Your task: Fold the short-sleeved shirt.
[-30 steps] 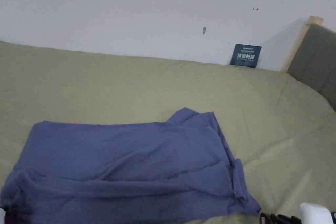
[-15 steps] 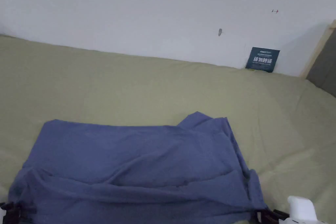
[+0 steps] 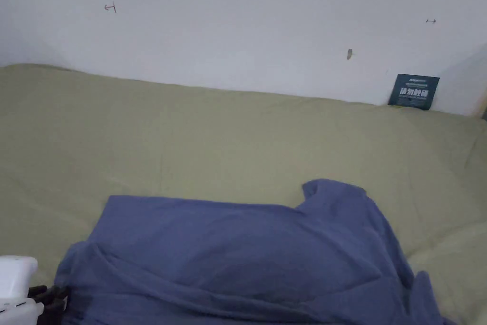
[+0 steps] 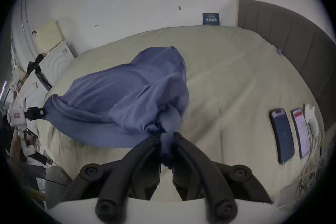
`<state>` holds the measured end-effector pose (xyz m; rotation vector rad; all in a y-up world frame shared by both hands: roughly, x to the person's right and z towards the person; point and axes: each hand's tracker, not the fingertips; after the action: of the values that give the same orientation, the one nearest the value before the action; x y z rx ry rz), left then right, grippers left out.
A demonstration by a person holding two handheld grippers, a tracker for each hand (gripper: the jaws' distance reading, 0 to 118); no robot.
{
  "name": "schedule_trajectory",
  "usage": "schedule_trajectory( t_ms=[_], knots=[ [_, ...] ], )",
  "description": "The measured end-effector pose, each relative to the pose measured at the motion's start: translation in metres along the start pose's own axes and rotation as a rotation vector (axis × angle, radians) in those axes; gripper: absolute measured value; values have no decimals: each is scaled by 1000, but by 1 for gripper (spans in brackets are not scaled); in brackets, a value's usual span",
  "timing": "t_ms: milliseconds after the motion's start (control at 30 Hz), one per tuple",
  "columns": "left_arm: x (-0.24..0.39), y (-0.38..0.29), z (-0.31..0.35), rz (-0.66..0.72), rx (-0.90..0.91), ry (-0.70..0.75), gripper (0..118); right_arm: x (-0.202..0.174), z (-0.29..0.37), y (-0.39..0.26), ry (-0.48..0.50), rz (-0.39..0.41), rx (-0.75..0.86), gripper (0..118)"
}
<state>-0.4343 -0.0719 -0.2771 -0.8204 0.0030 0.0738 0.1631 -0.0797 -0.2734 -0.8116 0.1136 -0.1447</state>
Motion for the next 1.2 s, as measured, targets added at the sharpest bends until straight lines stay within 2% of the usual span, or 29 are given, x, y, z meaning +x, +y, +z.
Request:
schedule_trajectory(
  t_ms=[200, 333, 433, 500, 567, 600, 633, 667, 700, 733, 767, 800, 900, 1067, 1167, 1200],
  knots=[
    [-16, -26, 26, -26, -74, -53, 3, 7, 41, -34, 15, -64, -83, 12],
    [-24, -56, 28, -24, -174, -76, 3, 7, 47, -61, -6, -32, -208, 12],
    [-27, -79, 21, 1, -224, -76, 3, 5, 41, -76, -25, -9, -235, 12],
    [-27, -91, 15, 25, -242, -92, 5, 12, 30, -82, -21, -31, -224, 13],
    [-27, -98, 12, 39, -225, -128, 10, 12, 30, -80, 4, -52, -225, 22],
    [-26, -99, 15, 49, -204, -152, 18, 11, 32, -79, 19, -45, -214, 42],
    [-26, -99, 21, 94, -173, -169, 22, 8, 38, -77, 25, -3, -174, 51],
    [-27, -98, 27, 125, -149, -193, 22, 6, 44, -74, 14, 9, -145, 51],
    [-28, -95, 35, 157, -110, -218, 39, 5, 52, -70, -21, 14, -118, 71],
    [-28, -93, 45, 176, -66, -207, 60, 3, 62, -64, -24, -2, -95, 73],
    [-29, -89, 57, 178, -44, -191, 72, 0, 71, -59, -27, -9, -60, 73],
    [-29, -84, 69, 189, -20, -174, 72, -4, 81, -54, -38, -13, -18, 73],
    [-17, -62, 105, 173, 103, -131, 72, -22, 111, -37, -23, -23, 110, 73],
    [44, -19, 129, 57, 251, -149, 72, -86, 118, -12, 0, 101, 223, 73],
    [92, -6, 121, 20, 273, -112, 71, -130, 103, -10, -7, 189, 244, 71],
    [106, -5, 118, 15, 280, -114, 68, -143, 99, -11, -13, 191, 238, 71]
  ],
)
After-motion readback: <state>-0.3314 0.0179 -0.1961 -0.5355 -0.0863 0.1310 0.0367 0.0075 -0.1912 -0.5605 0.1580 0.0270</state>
